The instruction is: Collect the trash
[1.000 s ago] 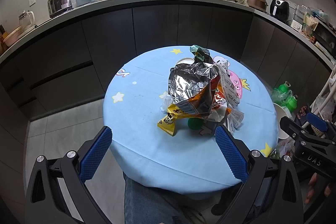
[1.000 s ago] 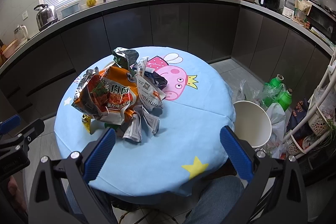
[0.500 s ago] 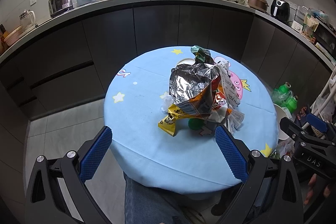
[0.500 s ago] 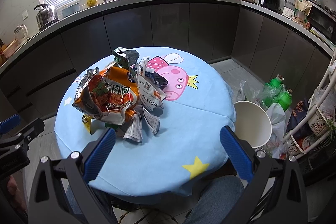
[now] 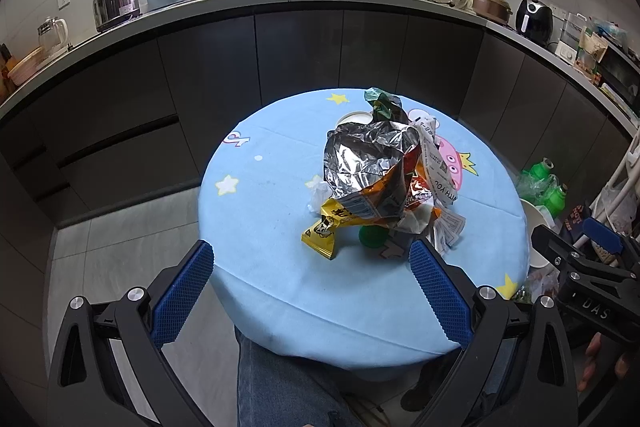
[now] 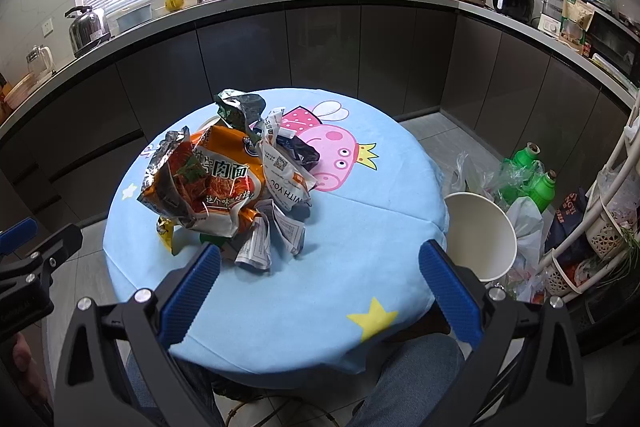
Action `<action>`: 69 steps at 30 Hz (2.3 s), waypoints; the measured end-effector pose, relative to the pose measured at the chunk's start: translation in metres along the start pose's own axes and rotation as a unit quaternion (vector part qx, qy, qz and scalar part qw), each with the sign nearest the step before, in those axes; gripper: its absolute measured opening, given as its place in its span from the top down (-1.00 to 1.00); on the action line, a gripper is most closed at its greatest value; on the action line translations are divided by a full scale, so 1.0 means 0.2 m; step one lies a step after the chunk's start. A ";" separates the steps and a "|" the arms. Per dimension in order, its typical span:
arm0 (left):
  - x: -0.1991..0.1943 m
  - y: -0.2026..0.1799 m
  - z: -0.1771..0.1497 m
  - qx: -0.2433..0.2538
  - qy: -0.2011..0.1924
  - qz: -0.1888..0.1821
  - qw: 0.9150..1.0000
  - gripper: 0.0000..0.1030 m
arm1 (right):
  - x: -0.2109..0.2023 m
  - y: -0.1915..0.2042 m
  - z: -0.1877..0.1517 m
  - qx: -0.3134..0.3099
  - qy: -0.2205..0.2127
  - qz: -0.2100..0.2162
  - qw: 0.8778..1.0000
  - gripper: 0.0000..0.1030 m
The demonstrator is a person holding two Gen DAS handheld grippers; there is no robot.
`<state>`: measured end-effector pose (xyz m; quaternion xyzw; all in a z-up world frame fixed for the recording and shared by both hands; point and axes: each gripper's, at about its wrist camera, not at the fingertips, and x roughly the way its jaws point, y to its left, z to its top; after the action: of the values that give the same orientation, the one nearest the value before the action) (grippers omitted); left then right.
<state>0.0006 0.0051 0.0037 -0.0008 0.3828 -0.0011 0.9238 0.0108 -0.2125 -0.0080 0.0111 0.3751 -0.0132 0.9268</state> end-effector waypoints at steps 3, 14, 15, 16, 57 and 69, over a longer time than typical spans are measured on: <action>0.00 0.00 0.00 0.000 0.000 0.000 1.000 -0.83 | 0.00 0.00 0.00 0.000 -0.001 0.000 1.000 -0.93; 0.00 0.00 0.00 -0.002 0.001 -0.002 1.000 -0.83 | 0.00 0.00 0.00 0.000 0.000 0.000 1.000 -0.93; 0.00 0.01 0.00 -0.003 0.002 -0.002 1.000 -0.83 | 0.00 0.00 0.00 0.000 0.000 0.000 1.000 -0.93; 0.00 0.01 0.00 -0.002 0.001 -0.002 1.000 -0.83 | 0.00 0.00 0.00 0.000 0.000 0.000 1.000 -0.93; 0.51 -0.21 0.39 0.095 0.066 -0.179 0.977 -0.26 | 0.54 -0.04 0.15 -0.019 0.040 0.154 0.987 -0.69; 0.72 -0.23 0.38 0.097 0.130 -0.194 0.968 0.81 | 0.86 0.07 0.32 -0.081 0.056 0.188 0.977 -0.13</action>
<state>0.1562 -0.0415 -0.0439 0.0144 0.4900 -0.2174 0.8441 0.1789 -0.2041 -0.0814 0.0075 0.4170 0.1926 0.8882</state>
